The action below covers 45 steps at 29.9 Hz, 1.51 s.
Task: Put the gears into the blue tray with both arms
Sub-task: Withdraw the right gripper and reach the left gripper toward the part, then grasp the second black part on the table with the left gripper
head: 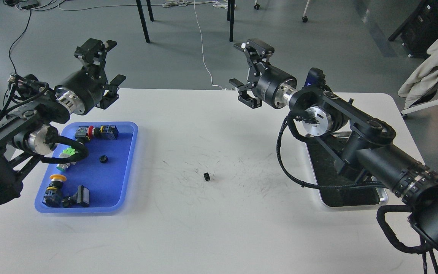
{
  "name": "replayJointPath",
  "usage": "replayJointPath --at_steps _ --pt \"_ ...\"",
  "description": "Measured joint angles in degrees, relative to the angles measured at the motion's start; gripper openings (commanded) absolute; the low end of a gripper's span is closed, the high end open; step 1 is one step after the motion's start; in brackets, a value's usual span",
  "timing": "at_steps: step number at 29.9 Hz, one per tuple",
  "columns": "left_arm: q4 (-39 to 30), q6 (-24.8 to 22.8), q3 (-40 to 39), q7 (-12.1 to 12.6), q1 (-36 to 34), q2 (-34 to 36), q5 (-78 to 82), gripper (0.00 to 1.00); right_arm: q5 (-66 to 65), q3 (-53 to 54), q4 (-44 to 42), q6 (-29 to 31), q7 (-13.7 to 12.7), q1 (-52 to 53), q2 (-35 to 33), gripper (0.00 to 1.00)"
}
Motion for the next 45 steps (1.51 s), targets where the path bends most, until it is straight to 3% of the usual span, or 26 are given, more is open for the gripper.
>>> replayJointPath --at_steps 5,8,13,21,28,39,45 --pt "-13.0 0.1 4.6 3.6 0.1 6.8 12.6 0.98 7.2 13.3 0.8 5.6 -0.1 -9.8 -4.2 0.96" --pt "-19.7 0.1 6.7 7.0 0.1 8.9 20.1 0.98 13.0 16.7 1.2 7.3 -0.1 -14.3 -7.0 0.96" --pt "-23.2 0.1 11.2 10.7 0.1 5.9 38.6 0.98 17.0 17.8 1.1 12.3 0.0 -20.1 -9.6 0.97" --pt "-21.7 0.6 19.4 10.5 0.9 -1.8 64.5 0.97 17.3 17.9 0.6 15.5 0.7 -22.6 -10.4 0.97" --pt "-17.9 0.5 20.5 10.5 4.4 -6.9 83.4 0.97 17.3 17.6 0.8 15.5 1.5 -22.6 -9.8 0.97" --pt "-14.0 -8.0 20.7 11.0 5.6 -14.1 92.9 0.92 17.3 17.2 1.3 15.5 1.6 -22.0 -9.0 0.97" --pt "-9.8 -9.0 20.9 11.1 4.8 -17.7 93.1 0.86 17.3 17.2 1.2 15.5 1.6 -21.9 -9.0 0.97"
